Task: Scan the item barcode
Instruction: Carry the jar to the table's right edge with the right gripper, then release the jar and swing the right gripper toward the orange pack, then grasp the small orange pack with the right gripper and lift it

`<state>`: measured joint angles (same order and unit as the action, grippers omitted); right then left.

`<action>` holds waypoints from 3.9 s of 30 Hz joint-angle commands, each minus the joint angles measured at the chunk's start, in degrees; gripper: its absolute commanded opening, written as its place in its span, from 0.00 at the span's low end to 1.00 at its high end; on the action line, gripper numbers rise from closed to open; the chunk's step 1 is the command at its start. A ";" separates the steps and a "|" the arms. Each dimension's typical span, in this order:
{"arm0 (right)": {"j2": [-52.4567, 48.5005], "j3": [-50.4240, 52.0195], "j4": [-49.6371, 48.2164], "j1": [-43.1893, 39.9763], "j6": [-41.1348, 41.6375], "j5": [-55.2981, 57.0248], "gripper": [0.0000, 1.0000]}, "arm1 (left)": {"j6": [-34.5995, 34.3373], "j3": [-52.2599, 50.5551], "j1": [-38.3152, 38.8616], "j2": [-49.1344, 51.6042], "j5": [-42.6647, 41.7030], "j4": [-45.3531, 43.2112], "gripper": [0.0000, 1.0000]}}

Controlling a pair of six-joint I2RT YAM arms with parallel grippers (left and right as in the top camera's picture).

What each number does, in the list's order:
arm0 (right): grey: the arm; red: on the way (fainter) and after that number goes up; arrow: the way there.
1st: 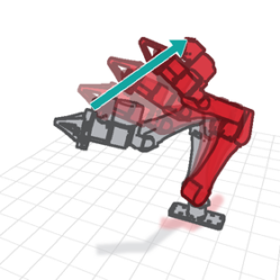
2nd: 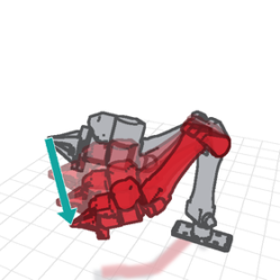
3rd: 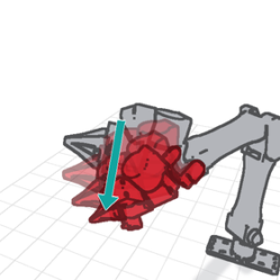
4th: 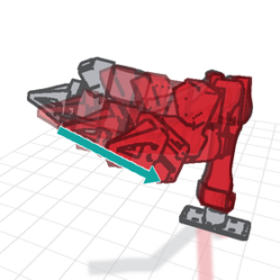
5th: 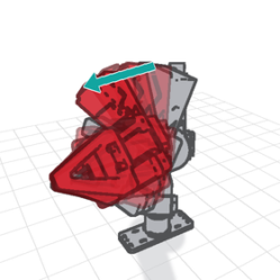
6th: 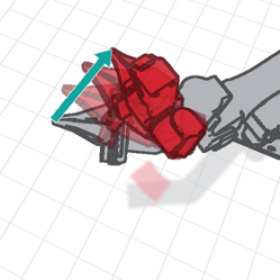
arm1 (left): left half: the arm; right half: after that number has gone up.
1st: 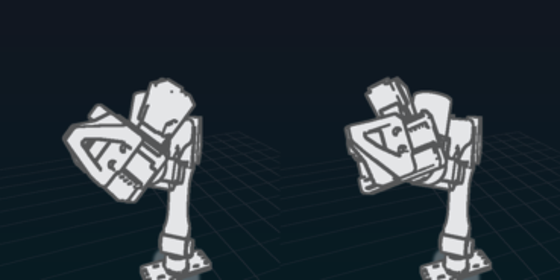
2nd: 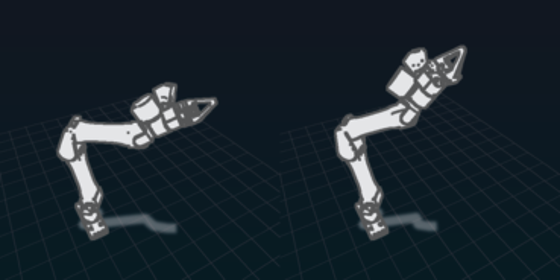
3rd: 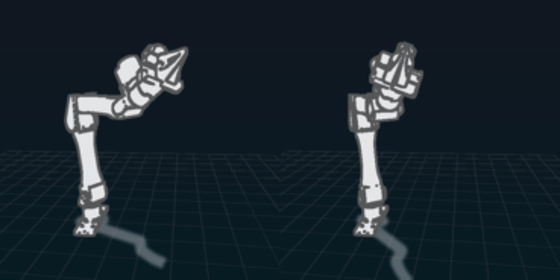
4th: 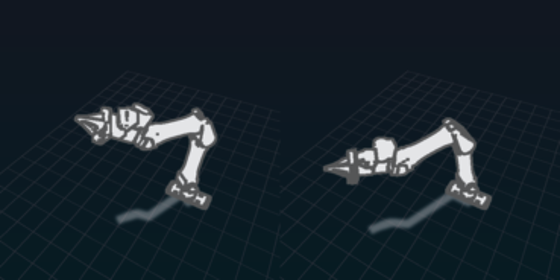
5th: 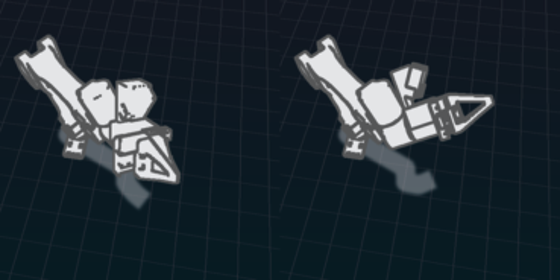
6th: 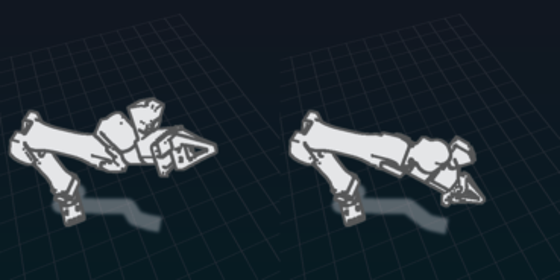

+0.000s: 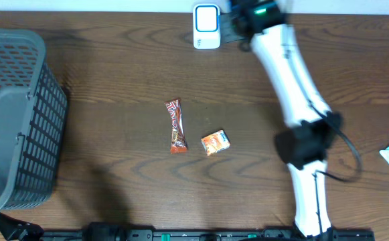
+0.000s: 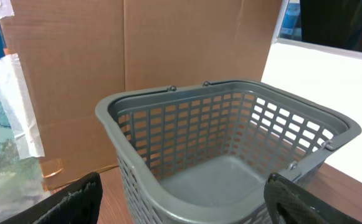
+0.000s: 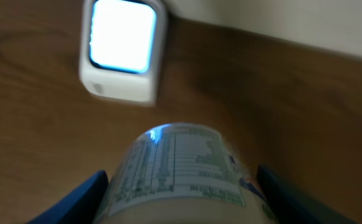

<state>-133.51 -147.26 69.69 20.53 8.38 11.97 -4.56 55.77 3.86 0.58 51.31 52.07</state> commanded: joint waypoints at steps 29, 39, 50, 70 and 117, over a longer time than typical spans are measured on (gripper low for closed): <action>-16.65 -1.01 25.77 -51.52 14.45 -12.28 0.48 | -4.76 -0.44 0.07 -0.44 0.11 3.26 0.84; -18.84 -1.09 24.52 -61.07 8.68 -12.31 0.66 | -4.76 -0.44 0.07 -0.44 0.13 4.28 0.83; -2.78 -10.14 20.96 -62.51 5.70 -26.49 0.99 | -4.76 -0.44 0.07 -0.44 0.13 4.66 0.83; 13.03 9.29 26.51 -2.67 -10.25 -22.82 0.99 | -4.76 -0.44 0.07 -0.44 0.13 3.56 0.84; 12.96 65.09 -12.20 20.00 1.86 -11.91 0.82 | -4.76 -0.44 0.07 -0.44 0.13 3.61 0.84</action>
<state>-120.33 -83.18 58.81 41.10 9.78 -0.32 -9.04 55.72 3.86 0.58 51.31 55.55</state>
